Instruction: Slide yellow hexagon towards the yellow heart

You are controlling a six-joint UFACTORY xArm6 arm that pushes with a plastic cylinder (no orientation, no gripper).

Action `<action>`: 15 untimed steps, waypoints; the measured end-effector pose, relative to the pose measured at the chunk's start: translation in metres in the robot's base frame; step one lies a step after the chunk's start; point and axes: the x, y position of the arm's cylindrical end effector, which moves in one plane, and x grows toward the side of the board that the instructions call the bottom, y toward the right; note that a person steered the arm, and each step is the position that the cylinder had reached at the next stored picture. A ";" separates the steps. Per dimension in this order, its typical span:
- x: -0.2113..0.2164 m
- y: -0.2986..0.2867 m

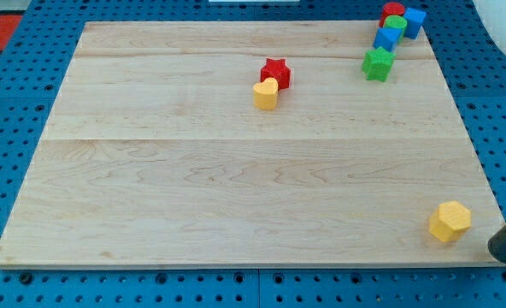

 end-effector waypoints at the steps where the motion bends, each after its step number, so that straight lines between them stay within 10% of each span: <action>1: 0.000 -0.009; 15: -0.065 -0.140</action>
